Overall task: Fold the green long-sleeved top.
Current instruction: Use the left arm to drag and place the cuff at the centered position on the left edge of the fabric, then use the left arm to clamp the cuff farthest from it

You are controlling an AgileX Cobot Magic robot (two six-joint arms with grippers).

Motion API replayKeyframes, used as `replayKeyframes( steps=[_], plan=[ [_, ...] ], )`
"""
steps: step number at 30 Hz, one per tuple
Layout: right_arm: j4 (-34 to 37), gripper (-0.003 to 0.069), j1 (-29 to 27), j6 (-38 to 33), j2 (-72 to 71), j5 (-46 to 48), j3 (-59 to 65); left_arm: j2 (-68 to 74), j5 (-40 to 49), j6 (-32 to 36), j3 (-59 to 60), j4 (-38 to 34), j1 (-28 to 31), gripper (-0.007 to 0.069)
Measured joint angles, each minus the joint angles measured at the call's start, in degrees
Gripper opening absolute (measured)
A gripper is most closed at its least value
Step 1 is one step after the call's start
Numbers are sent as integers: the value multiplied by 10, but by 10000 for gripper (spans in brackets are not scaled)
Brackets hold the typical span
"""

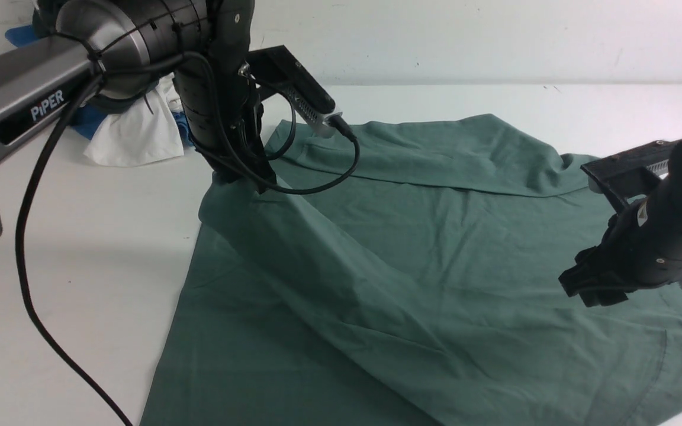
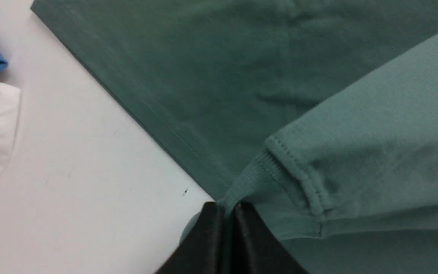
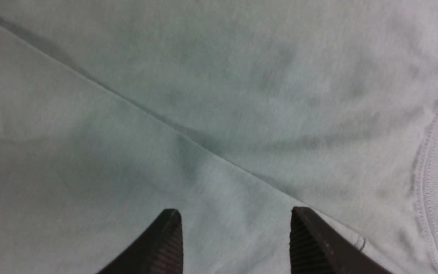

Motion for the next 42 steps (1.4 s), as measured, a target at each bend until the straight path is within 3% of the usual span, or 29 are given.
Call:
replayKeyframes(
  steps=[8,12,18,22,25,33,42],
  plan=[
    [-13,365,0,5,-4,18,-40,44,-5,-24,-4,2,39,24],
    [-13,365,0,5,-4,17,-58,76,-23,-25,-4,-3,54,68],
    [-13,365,0,5,-4,20,-83,112,-61,-70,-7,-3,67,210],
    [-13,365,0,5,-4,30,-103,118,-74,-139,-43,-4,72,351],
    [-13,365,0,5,-4,37,-129,120,-84,-187,-97,-27,74,405],
    [-5,365,0,3,-4,74,-177,212,-135,-207,-243,-215,105,415],
    [13,365,0,-8,-4,102,-179,306,-241,-220,-290,-272,118,416]
  ],
)
